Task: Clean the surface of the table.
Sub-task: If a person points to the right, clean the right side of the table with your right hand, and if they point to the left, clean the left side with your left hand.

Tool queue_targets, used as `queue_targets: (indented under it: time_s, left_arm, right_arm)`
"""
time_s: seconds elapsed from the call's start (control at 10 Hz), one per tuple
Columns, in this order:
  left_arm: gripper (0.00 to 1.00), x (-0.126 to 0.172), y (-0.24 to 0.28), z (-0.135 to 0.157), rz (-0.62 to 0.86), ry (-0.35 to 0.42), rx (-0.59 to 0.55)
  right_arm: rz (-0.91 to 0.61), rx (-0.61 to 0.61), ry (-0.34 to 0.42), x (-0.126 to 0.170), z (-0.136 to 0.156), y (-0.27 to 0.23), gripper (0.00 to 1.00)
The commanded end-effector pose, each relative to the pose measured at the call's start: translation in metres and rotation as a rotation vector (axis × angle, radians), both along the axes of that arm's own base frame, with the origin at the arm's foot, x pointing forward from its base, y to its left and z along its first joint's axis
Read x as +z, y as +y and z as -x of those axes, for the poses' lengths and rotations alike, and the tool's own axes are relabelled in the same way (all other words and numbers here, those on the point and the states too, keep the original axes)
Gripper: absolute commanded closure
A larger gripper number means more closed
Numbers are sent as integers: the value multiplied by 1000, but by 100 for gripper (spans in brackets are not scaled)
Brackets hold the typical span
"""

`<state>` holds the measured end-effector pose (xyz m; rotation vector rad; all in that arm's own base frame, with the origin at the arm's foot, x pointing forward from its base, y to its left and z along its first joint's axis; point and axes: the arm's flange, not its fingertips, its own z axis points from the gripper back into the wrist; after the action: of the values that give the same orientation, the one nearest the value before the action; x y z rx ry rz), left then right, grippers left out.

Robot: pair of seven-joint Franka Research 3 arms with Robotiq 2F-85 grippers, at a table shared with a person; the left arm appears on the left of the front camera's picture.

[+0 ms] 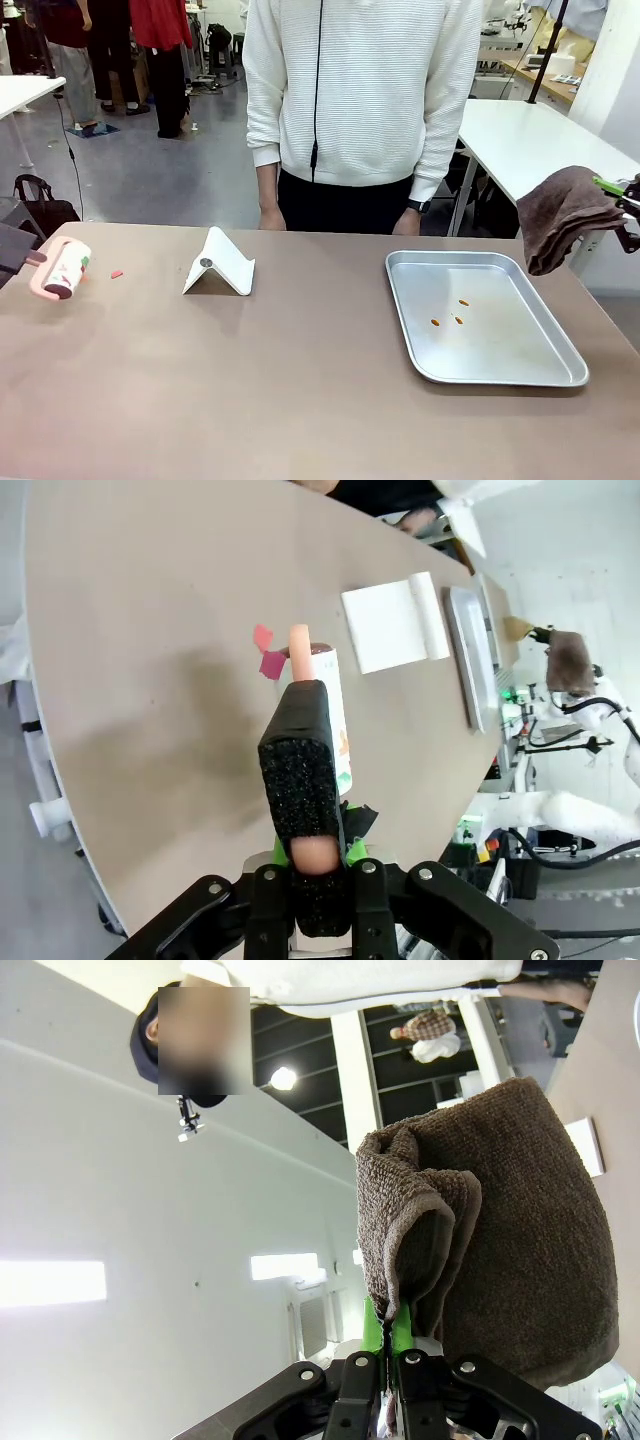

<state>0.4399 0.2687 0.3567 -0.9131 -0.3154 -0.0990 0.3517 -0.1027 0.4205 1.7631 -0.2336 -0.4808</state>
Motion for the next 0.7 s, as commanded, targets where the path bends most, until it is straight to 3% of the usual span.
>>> queue_targets:
  time_s: [0.0, 0.6]
  left_arm:
    - [79, -8, -13, -3, -66, 40, 53]
    - [79, -27, -11, -25, -112, 139, 256]
  right_arm:
    - [-8, 6, -19, 2, 2, -1, 100]
    - [-8, 6, -19, 2, 2, -1, 100]
